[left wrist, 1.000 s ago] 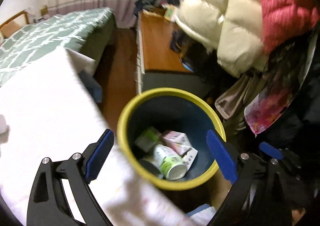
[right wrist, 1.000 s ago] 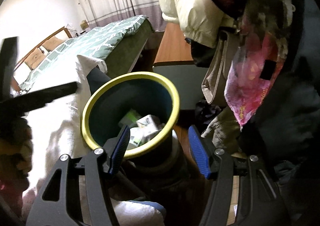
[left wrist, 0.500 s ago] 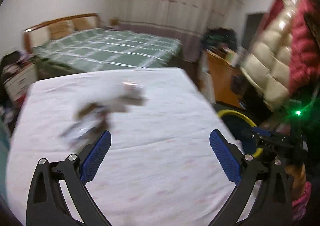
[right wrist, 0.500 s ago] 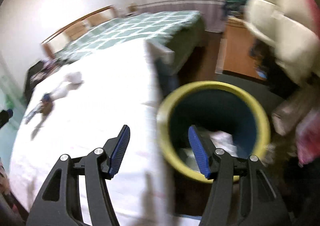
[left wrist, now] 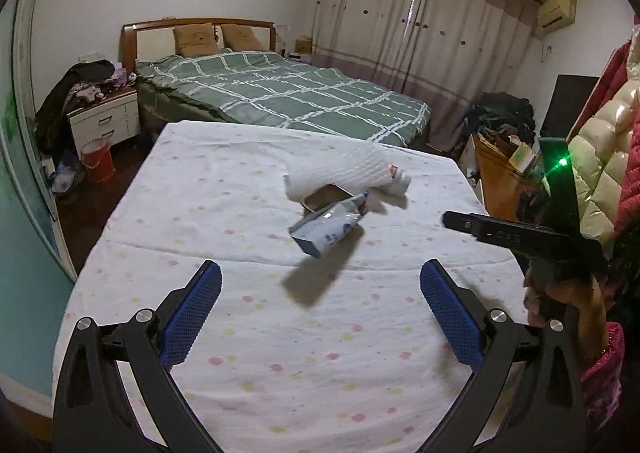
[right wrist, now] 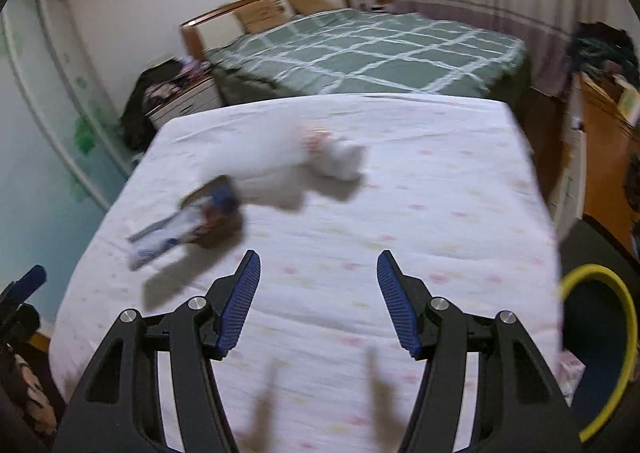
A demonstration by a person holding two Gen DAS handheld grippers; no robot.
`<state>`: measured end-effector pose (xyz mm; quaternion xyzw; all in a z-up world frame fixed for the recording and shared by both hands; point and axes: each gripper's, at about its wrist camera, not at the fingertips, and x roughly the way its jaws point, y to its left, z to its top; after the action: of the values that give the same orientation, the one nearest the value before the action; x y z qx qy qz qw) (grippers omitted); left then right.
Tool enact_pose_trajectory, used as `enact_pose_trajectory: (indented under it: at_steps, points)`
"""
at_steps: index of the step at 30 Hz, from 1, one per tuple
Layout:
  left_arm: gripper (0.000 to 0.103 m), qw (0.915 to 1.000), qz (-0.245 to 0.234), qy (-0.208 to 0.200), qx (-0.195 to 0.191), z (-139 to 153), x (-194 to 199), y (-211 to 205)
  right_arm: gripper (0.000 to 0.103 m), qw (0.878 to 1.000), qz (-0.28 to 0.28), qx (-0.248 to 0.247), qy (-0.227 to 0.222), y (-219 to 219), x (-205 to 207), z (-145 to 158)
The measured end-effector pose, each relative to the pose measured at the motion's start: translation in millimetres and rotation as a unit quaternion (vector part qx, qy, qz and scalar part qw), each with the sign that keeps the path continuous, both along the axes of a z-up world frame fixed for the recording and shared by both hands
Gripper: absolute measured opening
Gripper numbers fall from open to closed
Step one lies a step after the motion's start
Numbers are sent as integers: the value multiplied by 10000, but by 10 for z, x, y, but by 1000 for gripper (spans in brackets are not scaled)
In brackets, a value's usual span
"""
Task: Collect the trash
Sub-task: 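Grasp the white-and-blue wrapper beside the foil tray with the right gripper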
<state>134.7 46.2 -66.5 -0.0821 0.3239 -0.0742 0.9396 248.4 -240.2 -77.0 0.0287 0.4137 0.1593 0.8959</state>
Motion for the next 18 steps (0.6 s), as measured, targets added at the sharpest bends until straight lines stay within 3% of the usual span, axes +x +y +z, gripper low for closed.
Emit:
enact_pose_trajectory:
  at_steps: [3, 10, 15, 18]
  points:
    - [98, 9999, 79, -70, 29, 11, -5, 14, 58, 9997, 171, 184, 40, 294, 93, 35]
    - [98, 9997, 185, -126, 133, 22, -36, 66, 57, 9998, 176, 60, 117, 707, 394, -4]
    - [98, 9997, 233, -30, 67, -48, -35, 164, 46, 9992, 133, 32, 367, 861, 541, -120]
    - [98, 9998, 220, 0, 26, -80, -26, 181, 45, 9990, 68, -1, 449, 925, 590, -161]
